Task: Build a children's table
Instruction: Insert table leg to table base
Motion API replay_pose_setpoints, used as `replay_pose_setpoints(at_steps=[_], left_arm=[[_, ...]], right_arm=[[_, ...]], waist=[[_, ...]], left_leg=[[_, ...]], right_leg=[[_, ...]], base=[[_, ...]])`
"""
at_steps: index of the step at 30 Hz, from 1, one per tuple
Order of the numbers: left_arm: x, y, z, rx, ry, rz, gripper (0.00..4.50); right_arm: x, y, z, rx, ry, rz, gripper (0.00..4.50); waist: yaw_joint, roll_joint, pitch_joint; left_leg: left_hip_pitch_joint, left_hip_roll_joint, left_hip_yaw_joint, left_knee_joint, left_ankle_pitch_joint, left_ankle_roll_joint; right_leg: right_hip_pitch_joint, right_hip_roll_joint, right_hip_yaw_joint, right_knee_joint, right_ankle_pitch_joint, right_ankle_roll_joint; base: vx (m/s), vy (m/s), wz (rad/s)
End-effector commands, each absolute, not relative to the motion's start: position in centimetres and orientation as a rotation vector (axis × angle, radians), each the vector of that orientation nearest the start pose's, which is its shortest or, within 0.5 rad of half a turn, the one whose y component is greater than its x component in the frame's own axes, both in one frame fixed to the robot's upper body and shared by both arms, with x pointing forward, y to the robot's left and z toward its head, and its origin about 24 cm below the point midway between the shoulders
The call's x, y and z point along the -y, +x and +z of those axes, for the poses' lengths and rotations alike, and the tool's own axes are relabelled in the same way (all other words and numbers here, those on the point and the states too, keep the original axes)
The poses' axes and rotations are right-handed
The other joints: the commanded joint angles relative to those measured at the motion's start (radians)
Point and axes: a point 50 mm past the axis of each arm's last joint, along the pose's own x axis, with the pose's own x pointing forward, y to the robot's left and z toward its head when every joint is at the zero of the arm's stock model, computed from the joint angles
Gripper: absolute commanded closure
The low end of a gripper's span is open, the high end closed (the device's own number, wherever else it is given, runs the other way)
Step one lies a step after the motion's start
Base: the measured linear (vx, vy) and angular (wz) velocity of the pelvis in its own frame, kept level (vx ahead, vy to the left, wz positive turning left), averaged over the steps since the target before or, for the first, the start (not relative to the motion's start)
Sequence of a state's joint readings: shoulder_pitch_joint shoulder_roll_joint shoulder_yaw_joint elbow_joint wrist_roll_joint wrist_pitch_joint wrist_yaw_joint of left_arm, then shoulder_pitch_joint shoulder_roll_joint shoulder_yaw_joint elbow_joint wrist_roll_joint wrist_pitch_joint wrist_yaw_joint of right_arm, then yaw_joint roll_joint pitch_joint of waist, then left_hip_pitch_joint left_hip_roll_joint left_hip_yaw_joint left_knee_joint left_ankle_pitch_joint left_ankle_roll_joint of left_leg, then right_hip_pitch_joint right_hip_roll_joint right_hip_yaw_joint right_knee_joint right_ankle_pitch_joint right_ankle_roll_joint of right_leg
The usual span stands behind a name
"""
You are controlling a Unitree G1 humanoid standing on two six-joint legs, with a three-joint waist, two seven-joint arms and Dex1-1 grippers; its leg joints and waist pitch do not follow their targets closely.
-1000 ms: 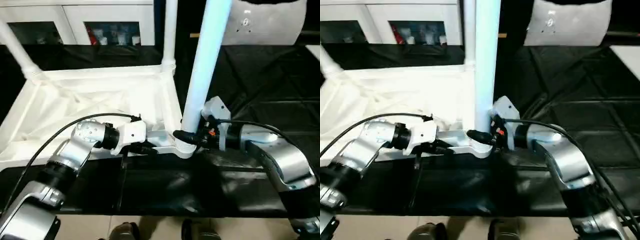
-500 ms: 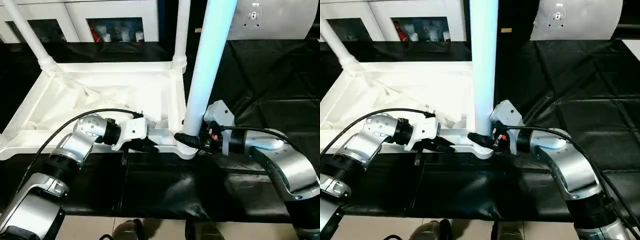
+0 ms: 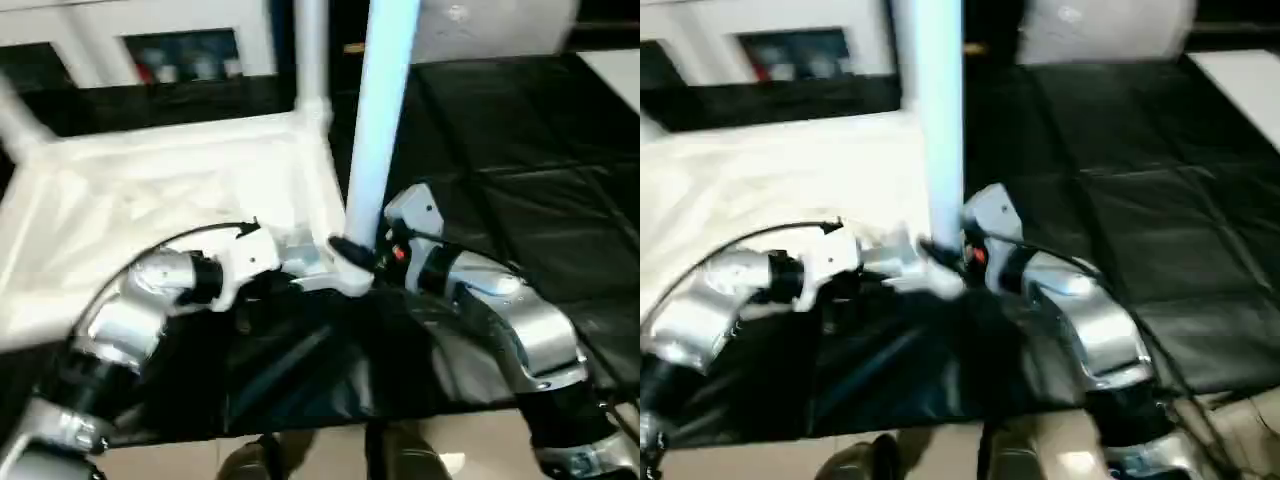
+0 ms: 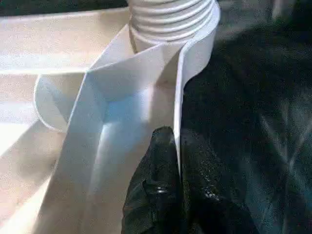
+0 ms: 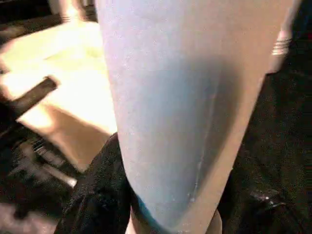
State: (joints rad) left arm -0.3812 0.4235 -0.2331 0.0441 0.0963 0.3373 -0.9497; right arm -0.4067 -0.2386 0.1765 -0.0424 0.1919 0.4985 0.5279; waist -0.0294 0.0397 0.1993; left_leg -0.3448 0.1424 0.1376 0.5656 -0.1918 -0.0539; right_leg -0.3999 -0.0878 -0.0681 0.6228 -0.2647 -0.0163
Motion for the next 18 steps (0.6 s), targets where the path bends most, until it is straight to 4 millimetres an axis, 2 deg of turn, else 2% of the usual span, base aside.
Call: replay_pose_setpoints(at_steps=[1,2,3,4,5,6,7,8,12,14,16,18], left_arm=[[-12.7,29.1,8.2,-0.304,0.520,-0.969,4.50],[-11.9,29.1,8.4,-0.293,0.508,-0.957,4.50],[-11.9,29.1,8.4,-0.293,0.508,-0.957,4.50],[-11.9,29.1,8.4,-0.293,0.508,-0.957,4.50],[-11.1,29.2,8.7,-0.281,0.496,-0.943,4.50],[-10.7,29.4,9.1,-0.272,0.494,-0.932,4.50],[-10.7,29.4,9.1,-0.272,0.494,-0.932,4.50],[-10.5,29.7,9.4,-0.267,0.503,-0.917,4.50],[-10.7,30.1,9.6,-0.276,0.545,-0.875,4.50],[-10.9,30.1,9.5,-0.279,0.564,-0.861,4.50],[-11.0,30.1,9.6,-0.275,0.579,-0.851,4.50],[-11.0,30.1,9.5,-0.282,0.565,-0.845,4.50]], right_arm=[[11.1,30.4,6.2,-0.358,-0.114,0.652,2.60],[11.1,30.7,6.2,-0.347,-0.115,0.623,2.60],[11.1,30.7,6.2,-0.347,-0.115,0.623,2.60],[11.1,30.7,6.2,-0.347,-0.115,0.623,2.60],[11.2,31.1,6.3,-0.336,-0.117,0.594,2.60],[11.2,31.3,6.3,-0.333,-0.112,0.585,2.60],[11.2,31.3,6.3,-0.333,-0.112,0.585,2.60],[11.1,31.4,6.3,-0.330,-0.110,0.582,2.60],[10.7,31.5,6.3,-0.325,-0.090,0.588,2.61],[10.5,31.5,6.3,-0.323,-0.080,0.598,2.61],[10.4,31.6,6.2,-0.324,-0.070,0.598,2.61],[10.5,31.7,6.2,-0.323,-0.059,0.593,2.61]], waist=[[0.012,-0.022,-0.041],[0.010,0.000,-0.031],[0.005,0.009,-0.036],[-0.001,0.013,-0.038],[-0.001,0.014,-0.053],[-0.001,0.014,-0.049],[0.000,0.013,-0.045],[0.001,0.008,-0.050],[0.006,0.002,-0.049],[0.007,0.004,-0.051],[0.007,0.002,-0.050],[0.009,0.002,-0.052]], left_leg=[[-0.043,0.019,-0.042,-0.017,-0.087,0.028],[-0.055,0.039,-0.050,-0.070,-0.183,-0.008],[-0.043,0.052,-0.057,-0.078,-0.274,-0.020],[-0.023,0.065,-0.063,-0.087,-0.426,-0.028],[-0.004,0.074,-0.058,-0.088,-0.457,-0.032],[-0.016,0.074,-0.054,-0.097,-0.436,-0.022],[-0.016,0.074,-0.052,-0.100,-0.448,-0.020],[-0.014,0.070,-0.047,-0.095,-0.449,-0.012],[-0.013,0.067,-0.040,-0.091,-0.430,0.008],[-0.012,0.066,-0.039,-0.089,-0.425,0.010],[-0.010,0.066,-0.038,-0.089,-0.427,0.013],[-0.011,0.067,-0.036,-0.088,-0.411,0.018]], right_leg=[[0.059,-0.130,0.068,-0.167,-0.849,-0.026],[0.051,-0.086,0.032,-0.152,-0.737,-0.042],[0.046,-0.074,0.028,-0.141,-0.658,-0.055],[0.035,-0.066,0.026,-0.134,-0.551,-0.081],[0.032,-0.068,0.037,-0.128,-0.417,-0.129],[0.041,-0.066,0.036,-0.120,-0.322,-0.163],[0.040,-0.067,0.035,-0.123,-0.325,-0.164],[0.044,-0.073,0.035,-0.129,-0.359,-0.153],[0.038,-0.082,0.034,-0.145,-0.468,-0.117],[0.038,-0.083,0.033,-0.147,-0.476,-0.109],[0.035,-0.081,0.032,-0.149,-0.472,-0.107],[0.035,-0.082,0.034,-0.146,-0.448,-0.116]], base=[[0.059,0.048,-0.43],[0.059,0.048,-0.43],[0.002,0.069,-0.22],[0.000,0.000,0.00],[0.000,0.000,0.00],[0.000,0.000,0.00],[0.000,0.000,0.00],[0.000,0.000,0.00],[0.000,0.000,0.00],[0.000,0.000,0.00],[0.000,0.000,0.00],[0.000,0.000,0.00]])
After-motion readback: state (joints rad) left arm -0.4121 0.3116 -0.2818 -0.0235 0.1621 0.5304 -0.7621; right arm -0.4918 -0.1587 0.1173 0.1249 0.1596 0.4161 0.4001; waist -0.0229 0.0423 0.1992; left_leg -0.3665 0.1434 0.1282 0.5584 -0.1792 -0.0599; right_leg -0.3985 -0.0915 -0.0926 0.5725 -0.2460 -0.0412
